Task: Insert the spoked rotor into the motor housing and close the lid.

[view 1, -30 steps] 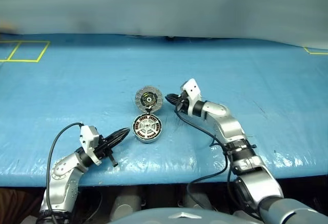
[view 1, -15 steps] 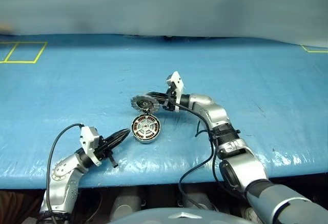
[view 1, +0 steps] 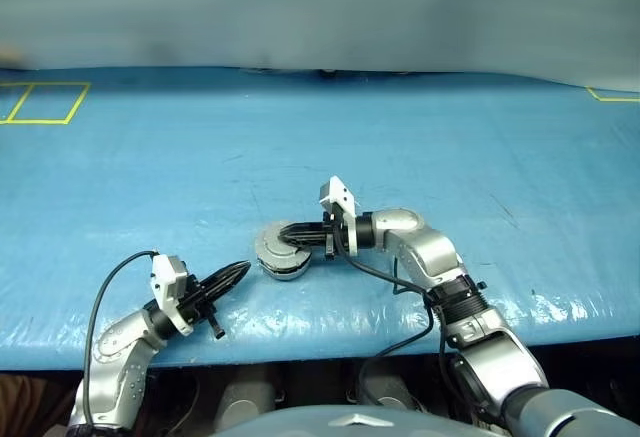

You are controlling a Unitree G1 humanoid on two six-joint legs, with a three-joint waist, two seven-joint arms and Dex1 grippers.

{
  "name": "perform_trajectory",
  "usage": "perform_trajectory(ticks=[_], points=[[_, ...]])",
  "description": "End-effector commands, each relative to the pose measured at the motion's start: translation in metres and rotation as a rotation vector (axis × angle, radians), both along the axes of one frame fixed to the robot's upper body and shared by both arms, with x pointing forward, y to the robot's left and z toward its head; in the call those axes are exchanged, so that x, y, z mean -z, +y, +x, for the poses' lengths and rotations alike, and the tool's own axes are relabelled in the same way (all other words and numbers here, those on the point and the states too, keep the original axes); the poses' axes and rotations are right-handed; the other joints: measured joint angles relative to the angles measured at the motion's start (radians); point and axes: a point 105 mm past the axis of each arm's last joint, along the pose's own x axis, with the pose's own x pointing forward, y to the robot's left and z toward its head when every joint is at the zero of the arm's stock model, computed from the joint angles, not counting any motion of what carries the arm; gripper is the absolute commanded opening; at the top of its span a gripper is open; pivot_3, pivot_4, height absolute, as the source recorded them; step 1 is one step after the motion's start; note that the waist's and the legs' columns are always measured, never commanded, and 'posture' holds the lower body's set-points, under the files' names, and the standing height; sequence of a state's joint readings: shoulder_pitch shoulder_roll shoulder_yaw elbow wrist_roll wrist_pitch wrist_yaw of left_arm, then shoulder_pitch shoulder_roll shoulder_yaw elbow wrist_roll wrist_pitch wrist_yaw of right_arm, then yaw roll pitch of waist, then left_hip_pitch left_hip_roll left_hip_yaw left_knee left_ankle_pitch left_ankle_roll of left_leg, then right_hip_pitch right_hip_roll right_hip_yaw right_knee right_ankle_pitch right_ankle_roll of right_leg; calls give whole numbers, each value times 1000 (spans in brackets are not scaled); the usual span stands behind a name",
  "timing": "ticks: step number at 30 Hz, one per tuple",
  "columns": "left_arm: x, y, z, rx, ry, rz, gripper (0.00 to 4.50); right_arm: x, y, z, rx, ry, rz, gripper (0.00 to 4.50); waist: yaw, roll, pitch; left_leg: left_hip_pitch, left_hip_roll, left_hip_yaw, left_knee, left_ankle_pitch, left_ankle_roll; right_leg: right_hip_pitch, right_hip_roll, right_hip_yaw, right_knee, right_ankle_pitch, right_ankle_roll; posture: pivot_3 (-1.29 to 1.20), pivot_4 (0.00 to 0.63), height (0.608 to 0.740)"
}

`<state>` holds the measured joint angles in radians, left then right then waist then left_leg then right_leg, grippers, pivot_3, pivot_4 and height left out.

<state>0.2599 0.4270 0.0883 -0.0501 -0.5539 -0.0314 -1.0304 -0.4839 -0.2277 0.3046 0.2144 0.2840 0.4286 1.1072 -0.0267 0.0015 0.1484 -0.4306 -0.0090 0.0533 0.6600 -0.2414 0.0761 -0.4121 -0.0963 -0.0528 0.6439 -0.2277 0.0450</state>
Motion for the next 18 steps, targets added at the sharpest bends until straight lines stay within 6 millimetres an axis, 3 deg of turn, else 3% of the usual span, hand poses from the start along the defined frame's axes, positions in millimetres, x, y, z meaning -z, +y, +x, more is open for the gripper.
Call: perform_trajectory(ticks=[1, 7, 14, 18], points=[[-11, 6, -3, 4, -28, -2, 0, 2, 2, -4, 3, -50, -17, 388, -1, 0, 0, 0, 0, 0, 0, 0, 0, 0, 0, 0, 0, 0, 0, 0, 150, 740], [-10, 8, -5, -5, -18, 4, 0, 17, 0, -7, 58, -67, -38, 388, 1, 0, -1, 1, 0, 0, 0, 0, 0, 1, 0, 0, 0, 0, 0, 0, 150, 740], [-6, 1, -2, 7, -19, -2, 0, -15, -1, -2, 158, -207, 65, 388, 4, 0, -1, 1, 0, 0, 0, 0, 0, 1, 0, 0, 0, 0, 0, 0, 150, 740], [-5, -2, -1, 17, -21, -7, 0, -30, 3, -12, 144, -320, 64, 1658, 8, 0, -1, 0, 0, 0, 0, 0, 0, 0, 0, 0, 0, 0, 0, 0, 150, 740]])
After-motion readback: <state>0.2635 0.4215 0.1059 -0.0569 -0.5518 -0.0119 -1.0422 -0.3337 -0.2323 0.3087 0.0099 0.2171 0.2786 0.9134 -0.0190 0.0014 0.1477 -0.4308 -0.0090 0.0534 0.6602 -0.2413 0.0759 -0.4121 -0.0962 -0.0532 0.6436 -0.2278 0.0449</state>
